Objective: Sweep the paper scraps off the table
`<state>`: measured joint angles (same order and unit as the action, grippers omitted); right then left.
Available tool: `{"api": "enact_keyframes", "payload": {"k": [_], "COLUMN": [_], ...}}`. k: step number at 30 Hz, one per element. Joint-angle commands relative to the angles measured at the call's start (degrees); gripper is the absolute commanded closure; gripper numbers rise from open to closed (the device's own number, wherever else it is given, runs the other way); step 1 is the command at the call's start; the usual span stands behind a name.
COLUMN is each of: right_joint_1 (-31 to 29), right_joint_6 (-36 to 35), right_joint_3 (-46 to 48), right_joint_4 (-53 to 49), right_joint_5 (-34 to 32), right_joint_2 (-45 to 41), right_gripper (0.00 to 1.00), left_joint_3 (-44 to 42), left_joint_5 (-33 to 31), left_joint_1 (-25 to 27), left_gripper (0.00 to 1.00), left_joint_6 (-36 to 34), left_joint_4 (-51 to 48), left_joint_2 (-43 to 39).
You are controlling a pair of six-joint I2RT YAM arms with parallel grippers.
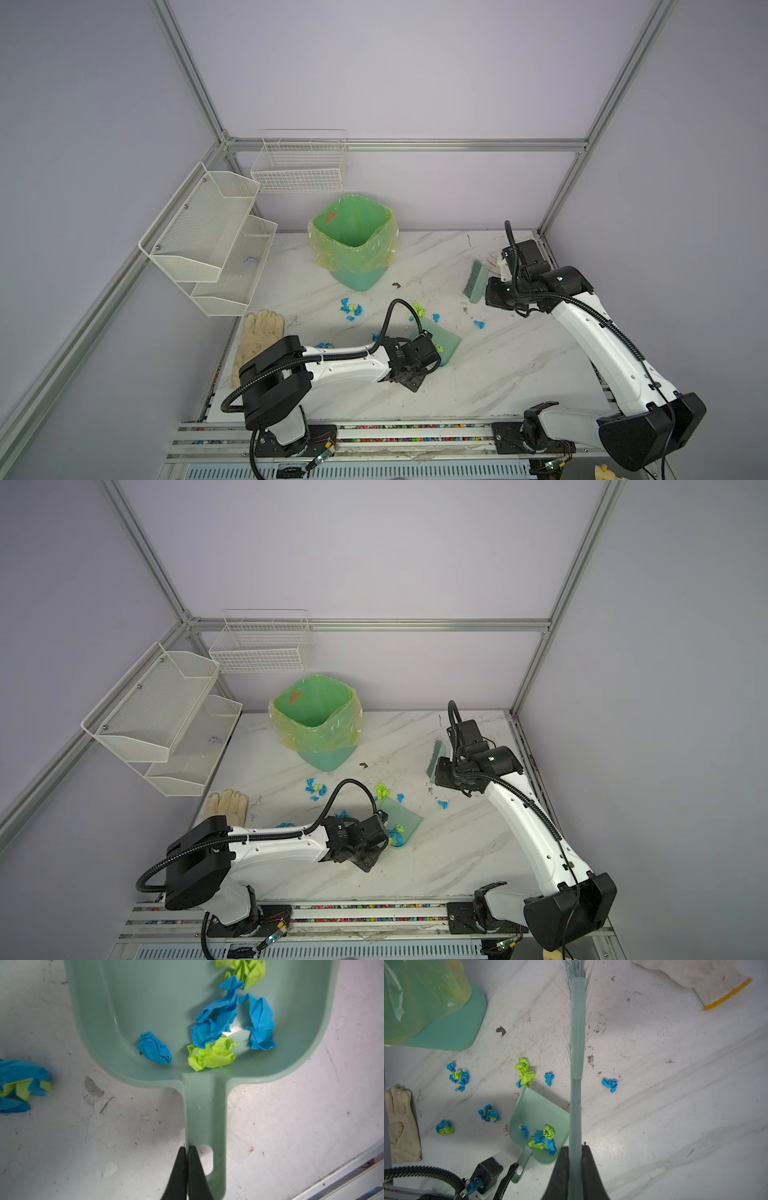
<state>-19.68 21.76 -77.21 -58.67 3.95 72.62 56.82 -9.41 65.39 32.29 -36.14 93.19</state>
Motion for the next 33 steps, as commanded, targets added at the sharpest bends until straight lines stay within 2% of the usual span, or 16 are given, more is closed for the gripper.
{"api": "enact_keyframes", "payload": {"k": [1, 11, 13, 18, 33], "right_joint_1": [0.5, 2.0, 2.5, 3.9, 5.5], "right_joint_6": [-0.9, -2.4, -2.9, -4.0, -5.3], "right_joint_3": [0.5, 0.2, 0.1, -0.1, 3.3], "right_joint_4": [0.9, 2.8, 2.9, 3.8, 5.3], "right_joint_5": [-1.2, -2.4, -2.4, -2.3, -0.2], "right_joint_2": [-1.9, -2.1, -2.0, -2.0, -2.9], "right_gripper": [1.0, 1.0, 1.0, 1.0, 1.0], "left_joint_3": [6.8, 13.4, 14.9, 17.9, 13.9], "left_joint_5": [-1.0, -2.4, -3.8, -5.2, -4.0], "left_joint_1": [0.1, -0.1, -0.1, -0.1, -0.1], "left_gripper": [1.0, 1.0, 1.0, 1.0, 1.0], "left_joint_6": [0.3, 0.7, 2.6, 2.4, 3.3], "left_joint_4": [-3.1, -8.2, -10.1, -12.7, -9.8], "left_joint_2": [-2.9, -6.1, -6.0, -4.6, 0.9]}}
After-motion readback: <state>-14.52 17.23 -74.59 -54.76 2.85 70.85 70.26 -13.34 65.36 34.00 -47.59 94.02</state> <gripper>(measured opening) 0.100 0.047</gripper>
